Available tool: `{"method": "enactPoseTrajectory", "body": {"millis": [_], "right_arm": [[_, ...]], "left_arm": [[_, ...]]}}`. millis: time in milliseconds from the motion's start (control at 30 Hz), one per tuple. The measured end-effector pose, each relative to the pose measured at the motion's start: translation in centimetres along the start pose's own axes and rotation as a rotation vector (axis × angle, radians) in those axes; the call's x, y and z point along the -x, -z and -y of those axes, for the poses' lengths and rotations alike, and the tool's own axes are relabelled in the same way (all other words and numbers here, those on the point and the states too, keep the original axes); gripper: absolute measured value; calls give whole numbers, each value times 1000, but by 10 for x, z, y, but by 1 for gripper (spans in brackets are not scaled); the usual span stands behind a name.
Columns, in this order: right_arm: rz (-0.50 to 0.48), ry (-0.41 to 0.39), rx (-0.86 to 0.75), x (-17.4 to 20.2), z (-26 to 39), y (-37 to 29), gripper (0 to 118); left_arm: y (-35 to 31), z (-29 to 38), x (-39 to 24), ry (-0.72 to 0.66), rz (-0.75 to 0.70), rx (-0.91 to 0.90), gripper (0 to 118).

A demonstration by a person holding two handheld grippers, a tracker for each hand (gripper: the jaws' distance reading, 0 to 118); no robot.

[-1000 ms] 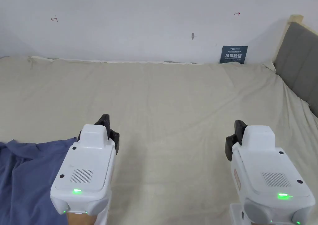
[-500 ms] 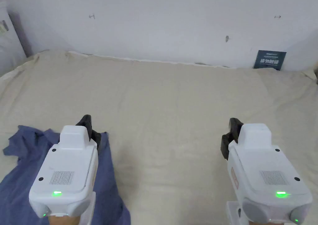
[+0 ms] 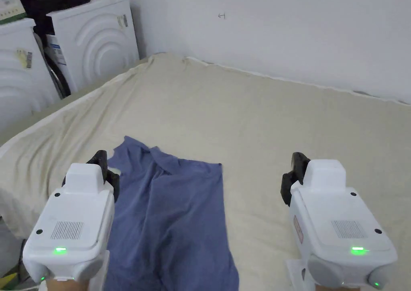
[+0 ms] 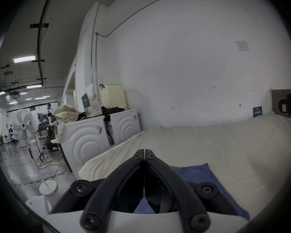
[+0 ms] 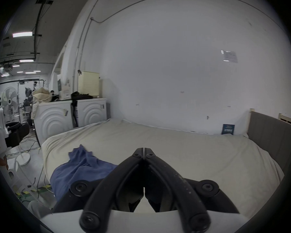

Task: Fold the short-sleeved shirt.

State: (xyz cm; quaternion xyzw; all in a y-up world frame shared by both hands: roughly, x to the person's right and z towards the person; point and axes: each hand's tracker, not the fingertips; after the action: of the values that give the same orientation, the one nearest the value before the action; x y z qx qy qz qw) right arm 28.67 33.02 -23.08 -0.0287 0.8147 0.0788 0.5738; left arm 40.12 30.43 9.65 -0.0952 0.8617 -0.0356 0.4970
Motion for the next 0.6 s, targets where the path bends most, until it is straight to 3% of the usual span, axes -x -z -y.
{"method": "enactPoseTrajectory", "body": {"millis": [200, 467, 533, 600], "right_arm": [[-51, -17, 5, 20, 1, 5, 1], [-17, -28, 21, 2, 7, 1, 1], [13, -35, 28, -8, 10, 0, 1], [43, -41, 38, -19, 13, -2, 1]], "left_arm": [[5, 8, 25, -29, -7, 97, 0], [78, 34, 6, -222, 222, 554, 4], [100, 47, -9, -258, 282, 671, 42], [124, 65, -28, -266, 328, 785, 101]]}}
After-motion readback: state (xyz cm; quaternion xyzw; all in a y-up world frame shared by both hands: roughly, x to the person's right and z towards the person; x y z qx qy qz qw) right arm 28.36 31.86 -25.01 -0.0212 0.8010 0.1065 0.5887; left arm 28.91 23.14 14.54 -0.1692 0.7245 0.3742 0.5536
